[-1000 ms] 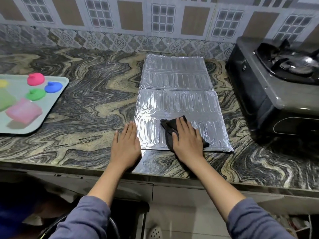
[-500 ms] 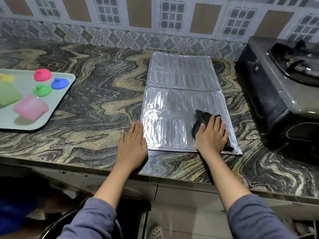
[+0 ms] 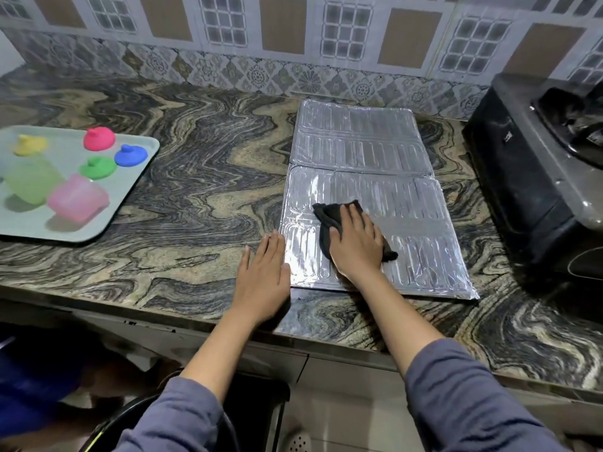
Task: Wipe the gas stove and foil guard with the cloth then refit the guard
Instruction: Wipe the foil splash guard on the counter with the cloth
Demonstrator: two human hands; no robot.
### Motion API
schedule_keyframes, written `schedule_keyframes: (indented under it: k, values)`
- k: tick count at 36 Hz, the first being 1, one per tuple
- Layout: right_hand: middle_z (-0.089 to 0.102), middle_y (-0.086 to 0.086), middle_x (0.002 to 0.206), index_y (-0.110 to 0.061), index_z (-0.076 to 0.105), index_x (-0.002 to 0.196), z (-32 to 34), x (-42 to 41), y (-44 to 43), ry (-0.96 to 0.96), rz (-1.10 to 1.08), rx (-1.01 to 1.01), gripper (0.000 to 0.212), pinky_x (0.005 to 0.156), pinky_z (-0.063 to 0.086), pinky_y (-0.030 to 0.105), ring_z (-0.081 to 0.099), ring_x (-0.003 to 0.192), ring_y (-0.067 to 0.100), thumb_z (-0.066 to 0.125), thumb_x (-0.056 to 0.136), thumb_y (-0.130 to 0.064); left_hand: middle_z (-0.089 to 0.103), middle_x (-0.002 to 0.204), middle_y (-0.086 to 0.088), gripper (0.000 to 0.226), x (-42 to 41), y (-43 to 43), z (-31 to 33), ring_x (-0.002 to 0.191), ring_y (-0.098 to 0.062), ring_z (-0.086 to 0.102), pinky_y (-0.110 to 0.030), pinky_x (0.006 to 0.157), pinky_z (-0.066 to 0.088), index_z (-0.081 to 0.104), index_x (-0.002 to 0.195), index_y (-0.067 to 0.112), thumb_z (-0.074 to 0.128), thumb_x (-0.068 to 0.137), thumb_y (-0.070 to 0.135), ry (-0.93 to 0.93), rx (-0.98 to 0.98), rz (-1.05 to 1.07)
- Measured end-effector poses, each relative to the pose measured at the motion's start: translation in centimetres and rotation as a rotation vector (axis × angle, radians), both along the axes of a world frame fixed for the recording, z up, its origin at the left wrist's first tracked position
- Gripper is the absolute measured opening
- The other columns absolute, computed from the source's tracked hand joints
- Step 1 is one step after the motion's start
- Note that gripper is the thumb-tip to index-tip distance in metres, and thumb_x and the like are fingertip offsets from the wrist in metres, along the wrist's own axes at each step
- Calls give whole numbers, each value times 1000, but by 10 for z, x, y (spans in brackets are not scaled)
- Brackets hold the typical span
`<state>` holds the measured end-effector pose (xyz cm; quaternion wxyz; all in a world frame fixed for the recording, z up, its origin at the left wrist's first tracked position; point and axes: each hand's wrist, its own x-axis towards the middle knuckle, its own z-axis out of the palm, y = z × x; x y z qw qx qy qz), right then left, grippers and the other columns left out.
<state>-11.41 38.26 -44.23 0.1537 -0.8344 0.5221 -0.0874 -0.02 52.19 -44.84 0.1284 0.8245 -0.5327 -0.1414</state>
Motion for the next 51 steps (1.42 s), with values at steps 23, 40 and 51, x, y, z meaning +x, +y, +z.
schedule_keyframes:
  k: [23, 40, 51]
  values:
    - [8, -8, 158, -26, 13, 148, 0, -1, 19, 36, 413, 22, 54, 116, 2, 37, 5, 145, 14, 29, 98, -39, 3, 158, 4, 74, -14, 28, 6, 145, -10, -4, -33, 117, -6, 7, 150, 19, 38, 92, 53, 70, -53, 75]
    - [14, -13, 156, -32, 18, 147, 16, -30, 14, 93, 840, 105, 54, 116, 2, 35, 9, 144, 11, 40, 97, -32, 3, 157, 10, 53, -36, 24, 8, 146, -12, -6, -42, 117, -9, 17, 148, 21, 33, 98, 30, 164, -58, 323]
    - [14, -15, 155, -34, 16, 146, 16, -96, 4, 94, 793, 91, 52, 116, 3, 31, 10, 144, 9, 36, 98, -36, 0, 157, 9, 53, -42, 25, 10, 145, -13, -6, -43, 118, -7, 8, 149, 22, 26, 100, 32, 113, -40, 324]
